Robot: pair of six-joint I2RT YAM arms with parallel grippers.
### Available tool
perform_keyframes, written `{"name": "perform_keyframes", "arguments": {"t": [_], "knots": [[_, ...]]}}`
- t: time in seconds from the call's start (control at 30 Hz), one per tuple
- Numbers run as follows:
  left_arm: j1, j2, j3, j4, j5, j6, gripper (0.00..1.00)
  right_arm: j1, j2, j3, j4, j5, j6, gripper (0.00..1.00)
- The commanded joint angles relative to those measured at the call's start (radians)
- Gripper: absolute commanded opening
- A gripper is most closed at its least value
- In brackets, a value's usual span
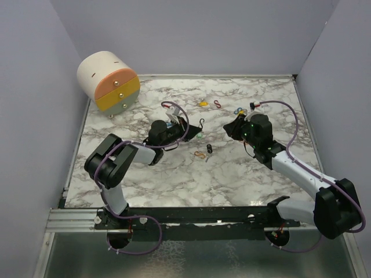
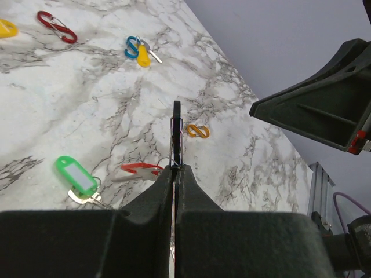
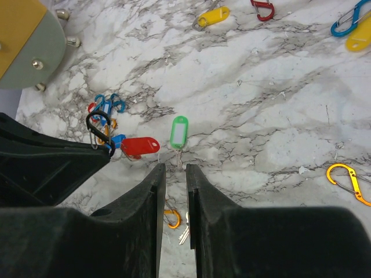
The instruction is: Put the keys on the keyring
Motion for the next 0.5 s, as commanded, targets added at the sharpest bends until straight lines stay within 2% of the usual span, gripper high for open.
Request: {"name": "perform_keyframes", "arguments": {"t": [0.0,0.27,0.47], "knots": [[0.032,-0.098,-0.039,-0.065,-0.078,0.051,0.00,0.000,-0.005,0.003,-0.010,0.022,-0.006,0.22],[0.083,-0.246,-0.098,-0.283,-0.265,0.174,0.00,0.000,0.022,0.020,-0.025,-0.002,-0.029,0.22],[0.110,-0.272,-0.097,-0.421,-0.382,0.229,0.00,0.000,0.037,0.018,-0.026,0.003,-0.042,0.29]]}}
